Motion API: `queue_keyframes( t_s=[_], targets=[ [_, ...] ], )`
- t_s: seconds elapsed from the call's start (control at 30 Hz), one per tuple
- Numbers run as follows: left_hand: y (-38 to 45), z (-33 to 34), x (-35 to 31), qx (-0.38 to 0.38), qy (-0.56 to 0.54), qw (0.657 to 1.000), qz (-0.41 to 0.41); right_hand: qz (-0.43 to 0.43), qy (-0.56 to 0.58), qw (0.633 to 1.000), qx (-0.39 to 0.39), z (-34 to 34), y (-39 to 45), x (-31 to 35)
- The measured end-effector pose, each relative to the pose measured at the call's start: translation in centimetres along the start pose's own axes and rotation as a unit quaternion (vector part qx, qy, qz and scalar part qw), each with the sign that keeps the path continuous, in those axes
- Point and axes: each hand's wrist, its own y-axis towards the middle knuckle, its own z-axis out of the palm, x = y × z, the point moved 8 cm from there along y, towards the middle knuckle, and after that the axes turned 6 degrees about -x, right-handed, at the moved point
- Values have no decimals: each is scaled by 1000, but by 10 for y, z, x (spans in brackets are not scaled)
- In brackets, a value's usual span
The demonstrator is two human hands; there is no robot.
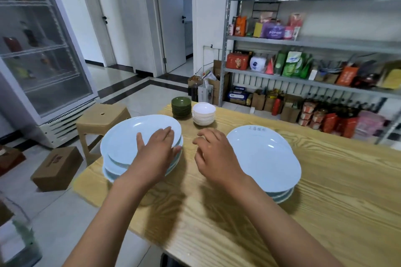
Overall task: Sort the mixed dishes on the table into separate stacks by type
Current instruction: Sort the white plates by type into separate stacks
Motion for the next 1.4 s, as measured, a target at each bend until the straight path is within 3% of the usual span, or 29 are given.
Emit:
queue_keyframes(
  t_s=[0.27,0.47,0.63,0.87,0.97,1.07,1.2,1.3,1.4],
  targets=[
    [4,-26,-168,-107,-109,966,207,146,12,975,-169,-106,-60,-93],
    [-35,-21,-317,-64,-191,909,364,295,-48,922,-246,-198,-179,-172],
    [-89,-6,-434,-2,-239,852,467,431,-133,827,-336,-270,-313,-212],
    [-182,37,-552,82,-271,771,571,598,-220,641,-427,-348,-481,-228],
    [-205,55,-578,109,-297,748,583,623,-260,605,-421,-363,-519,-220],
    [-221,70,-594,121,-315,755,563,669,-285,565,-390,-373,-554,-224],
    [-234,83,-603,90,-297,779,545,759,-182,494,-383,-375,-595,-234],
    [-245,95,-601,92,-293,783,540,760,-120,467,-437,-371,-602,-226],
    [-244,96,-594,87,-329,786,515,763,-14,394,-512,-351,-625,-213]
  ],
)
